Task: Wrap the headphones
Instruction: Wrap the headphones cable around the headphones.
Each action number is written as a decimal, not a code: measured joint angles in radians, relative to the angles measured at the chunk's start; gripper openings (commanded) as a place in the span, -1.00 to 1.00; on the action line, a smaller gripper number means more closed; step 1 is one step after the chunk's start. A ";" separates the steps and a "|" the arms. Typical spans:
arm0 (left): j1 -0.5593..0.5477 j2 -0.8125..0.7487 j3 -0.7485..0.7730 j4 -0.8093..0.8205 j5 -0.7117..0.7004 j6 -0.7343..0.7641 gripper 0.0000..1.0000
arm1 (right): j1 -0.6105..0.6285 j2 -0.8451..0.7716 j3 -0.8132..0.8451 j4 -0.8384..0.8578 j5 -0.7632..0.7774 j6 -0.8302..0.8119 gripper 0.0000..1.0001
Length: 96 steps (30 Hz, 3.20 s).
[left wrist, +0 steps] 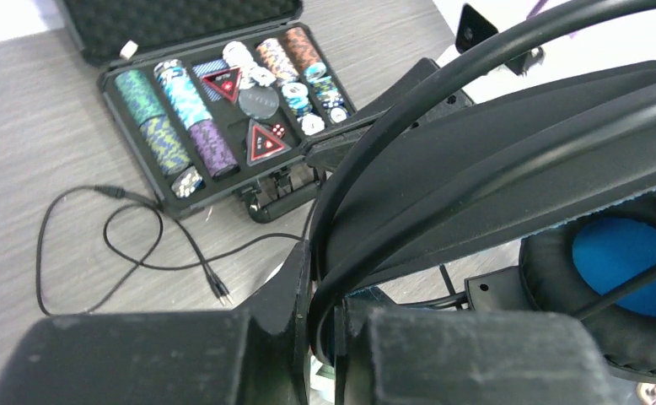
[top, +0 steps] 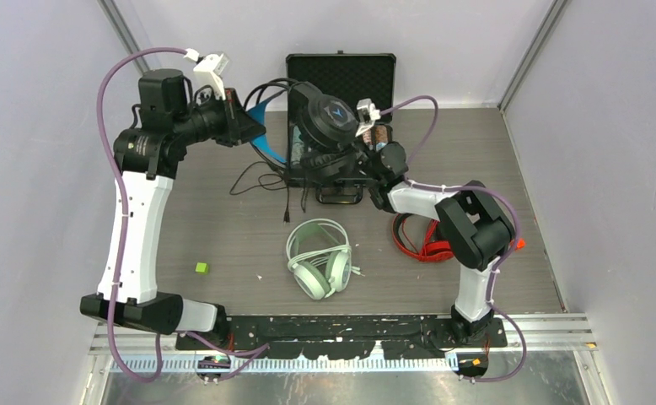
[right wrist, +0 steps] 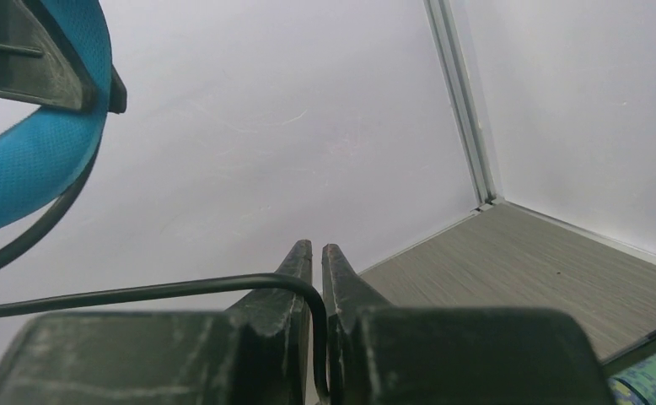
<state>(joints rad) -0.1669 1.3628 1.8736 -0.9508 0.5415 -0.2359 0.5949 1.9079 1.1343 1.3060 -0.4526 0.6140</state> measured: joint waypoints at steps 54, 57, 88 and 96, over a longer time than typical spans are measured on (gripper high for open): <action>-0.194 0.019 -0.152 0.080 -0.216 1.095 -1.00 | -0.177 -0.358 0.137 -1.152 -0.543 0.483 -0.99; -0.196 0.001 -0.179 0.107 -0.222 1.110 -1.00 | -0.174 -0.349 0.137 -1.070 -0.558 0.570 -0.94; -0.163 0.054 -0.228 -0.048 -0.611 1.167 -1.00 | -0.142 -0.421 0.124 -0.848 -0.513 0.673 -0.16; -0.163 0.060 -0.129 -0.047 -0.575 0.806 -1.00 | -0.146 -0.574 0.098 -1.123 -0.253 0.218 0.20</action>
<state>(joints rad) -0.3298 1.4231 1.7447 -0.9981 -0.0334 0.5701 0.4492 1.3338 1.2320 0.1825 -0.7052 0.8322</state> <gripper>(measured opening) 0.081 0.578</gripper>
